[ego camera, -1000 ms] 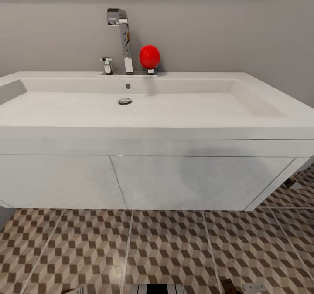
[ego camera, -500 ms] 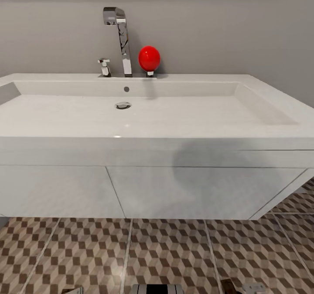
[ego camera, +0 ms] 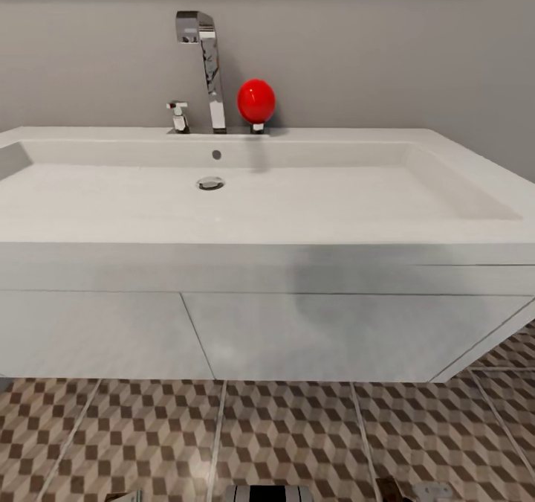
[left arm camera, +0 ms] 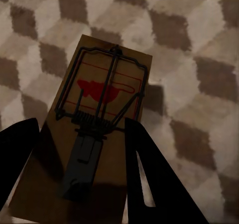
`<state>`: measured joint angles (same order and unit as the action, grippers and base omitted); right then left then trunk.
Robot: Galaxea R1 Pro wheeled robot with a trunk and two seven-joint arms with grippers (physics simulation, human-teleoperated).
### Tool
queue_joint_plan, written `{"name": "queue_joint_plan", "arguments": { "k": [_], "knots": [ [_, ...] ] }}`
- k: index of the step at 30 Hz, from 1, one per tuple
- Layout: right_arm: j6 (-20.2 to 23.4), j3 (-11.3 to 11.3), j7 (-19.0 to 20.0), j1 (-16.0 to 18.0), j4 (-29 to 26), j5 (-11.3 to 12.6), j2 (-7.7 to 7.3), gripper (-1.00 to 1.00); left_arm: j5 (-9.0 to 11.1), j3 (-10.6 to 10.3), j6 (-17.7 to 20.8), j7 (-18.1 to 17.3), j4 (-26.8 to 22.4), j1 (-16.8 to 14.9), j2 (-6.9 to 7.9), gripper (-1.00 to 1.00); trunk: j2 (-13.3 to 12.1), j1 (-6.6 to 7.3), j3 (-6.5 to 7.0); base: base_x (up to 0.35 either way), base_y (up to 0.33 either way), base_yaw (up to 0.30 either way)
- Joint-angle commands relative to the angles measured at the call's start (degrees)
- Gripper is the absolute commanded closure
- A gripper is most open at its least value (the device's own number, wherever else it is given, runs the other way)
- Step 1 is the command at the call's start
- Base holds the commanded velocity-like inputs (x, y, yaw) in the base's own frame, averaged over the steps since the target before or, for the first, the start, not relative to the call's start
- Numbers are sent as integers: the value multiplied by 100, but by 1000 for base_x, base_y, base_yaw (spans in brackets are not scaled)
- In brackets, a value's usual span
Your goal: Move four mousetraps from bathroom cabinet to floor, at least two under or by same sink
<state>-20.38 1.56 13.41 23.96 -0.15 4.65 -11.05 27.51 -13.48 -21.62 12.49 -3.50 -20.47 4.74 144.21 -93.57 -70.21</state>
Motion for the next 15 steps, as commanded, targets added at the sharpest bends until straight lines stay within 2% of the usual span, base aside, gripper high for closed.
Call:
{"name": "queue_joint_plan", "arguments": {
  "k": [1, 10, 15],
  "knots": [
    [-10, 17, 48, 3, 6, 71, -2, 100, 34, -50, -9, 25, -2, -1, 0, 100, 1, -1, -4, 164, 41, 0],
    [-10, 19, 48, 3, 6, 71, -2, 100, 31, -50, -17, 25, -2, -1, 0, 100, 1, -1, -4, 44, 11, 0],
    [-10, 19, 48, 3, 6, 71, -2, 100, 27, -50, -17, 27, -2, -1, 0, 100, 8, -14, -115, 3, 1, 0]
  ]
}}
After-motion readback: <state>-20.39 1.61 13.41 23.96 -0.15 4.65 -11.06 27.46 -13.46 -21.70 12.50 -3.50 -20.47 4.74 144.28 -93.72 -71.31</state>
